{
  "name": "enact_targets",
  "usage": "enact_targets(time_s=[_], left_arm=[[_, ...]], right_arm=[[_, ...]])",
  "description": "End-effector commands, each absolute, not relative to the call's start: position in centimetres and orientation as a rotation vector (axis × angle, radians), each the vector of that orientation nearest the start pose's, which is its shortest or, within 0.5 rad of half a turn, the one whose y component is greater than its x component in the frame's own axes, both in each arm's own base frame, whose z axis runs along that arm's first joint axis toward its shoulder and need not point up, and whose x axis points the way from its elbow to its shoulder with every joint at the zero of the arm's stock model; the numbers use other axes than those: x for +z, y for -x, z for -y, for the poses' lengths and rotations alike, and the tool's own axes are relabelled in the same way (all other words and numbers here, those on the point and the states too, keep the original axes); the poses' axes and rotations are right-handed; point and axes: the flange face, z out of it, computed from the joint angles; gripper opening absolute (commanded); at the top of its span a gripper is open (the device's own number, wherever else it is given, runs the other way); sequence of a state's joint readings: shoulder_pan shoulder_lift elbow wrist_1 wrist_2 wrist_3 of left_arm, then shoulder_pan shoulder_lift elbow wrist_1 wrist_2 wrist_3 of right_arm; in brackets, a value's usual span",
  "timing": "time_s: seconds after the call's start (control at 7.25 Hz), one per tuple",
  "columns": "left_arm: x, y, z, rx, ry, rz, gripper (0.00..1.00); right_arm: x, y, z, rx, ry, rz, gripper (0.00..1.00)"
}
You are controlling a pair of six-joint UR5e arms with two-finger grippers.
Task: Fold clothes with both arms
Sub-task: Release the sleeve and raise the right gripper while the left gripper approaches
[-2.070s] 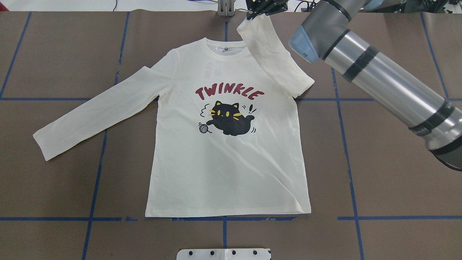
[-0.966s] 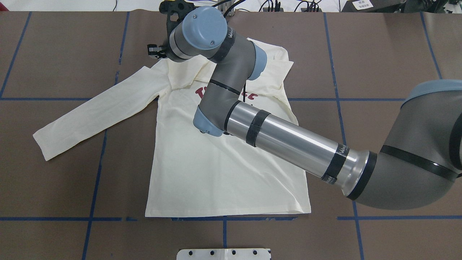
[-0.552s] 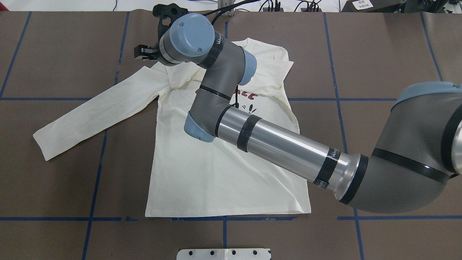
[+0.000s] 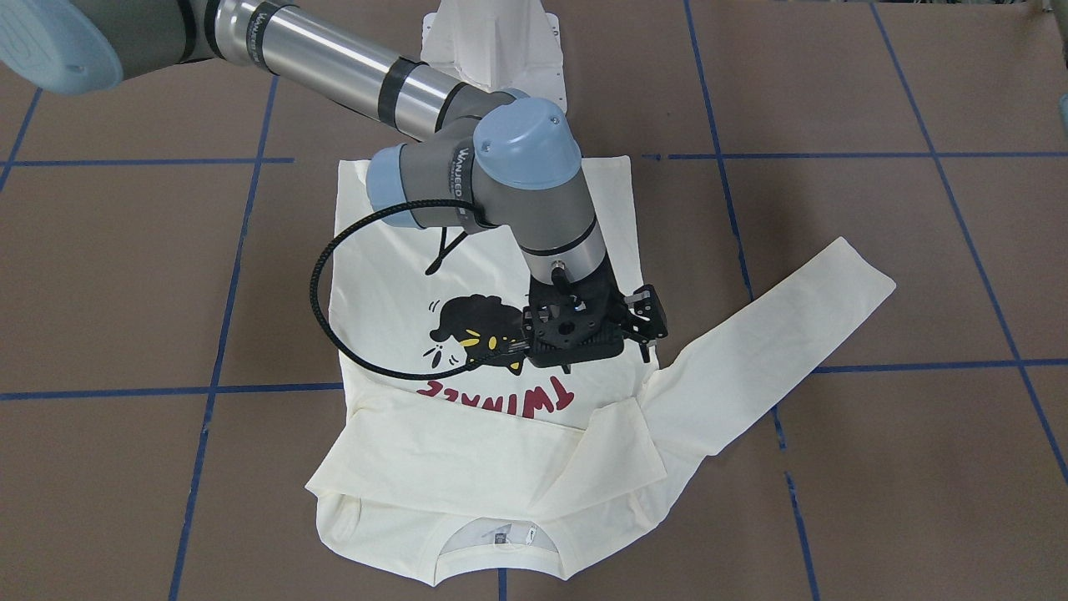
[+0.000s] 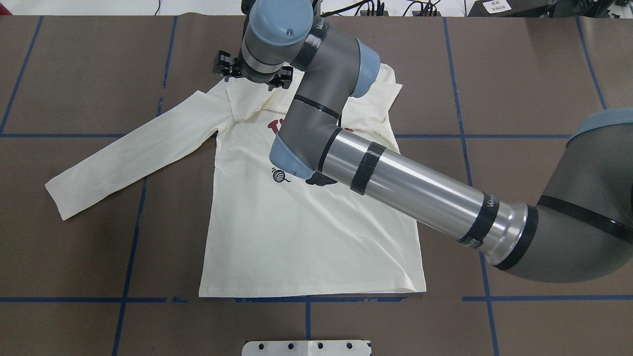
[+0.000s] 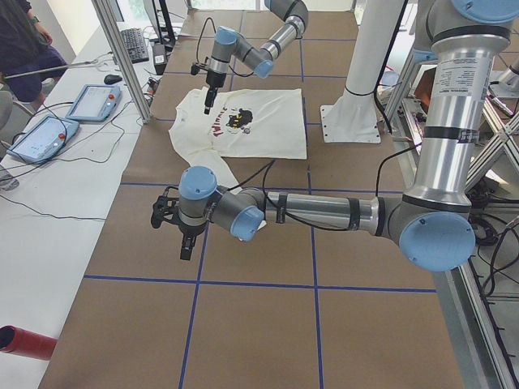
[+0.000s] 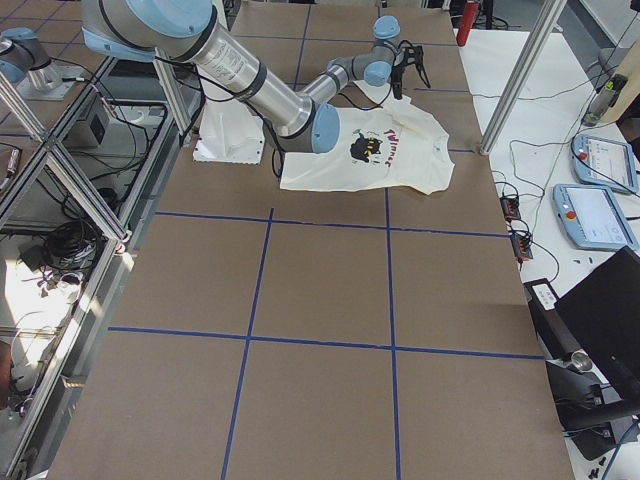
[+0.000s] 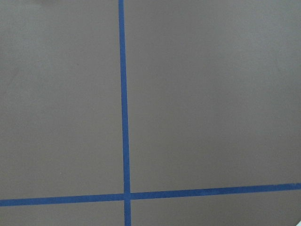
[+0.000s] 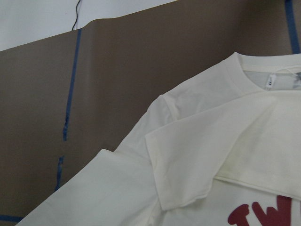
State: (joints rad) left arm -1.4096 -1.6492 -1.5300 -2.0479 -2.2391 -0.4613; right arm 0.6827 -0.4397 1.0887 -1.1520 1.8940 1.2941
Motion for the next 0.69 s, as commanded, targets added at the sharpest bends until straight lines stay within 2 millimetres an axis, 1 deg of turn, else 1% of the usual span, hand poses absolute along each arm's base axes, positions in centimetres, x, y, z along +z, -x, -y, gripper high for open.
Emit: enact_targets(time_s=[0.0, 0.14, 0.28, 0.41, 0.55], left_arm=[[58.1, -6.1, 50.4, -0.242, -0.252, -0.772, 0.98], [57.1, -7.5, 47.8, -0.294, -0.225, -0.802, 0.97], [56.6, -11.5, 47.0, -0.354, -0.198, -0.811, 0.96], [56.2, -16.2, 46.0, -0.43, -0.189, -0.816, 0.95], [56.0, -18.9, 44.9, -0.486, -0.155, -0.84, 0.94]], right_arm=[[12.3, 50.3, 60.0, 0.145, -0.139, 0.937, 1.0], [15.3, 46.5, 59.0, 0.101, -0.14, 0.872, 1.0], [18.7, 41.3, 58.6, 0.043, -0.146, 0.843, 1.0], [23.0, 36.5, 59.0, 0.01, -0.118, 0.846, 1.0], [26.5, 33.0, 59.3, -0.033, -0.118, 0.838, 1.0]])
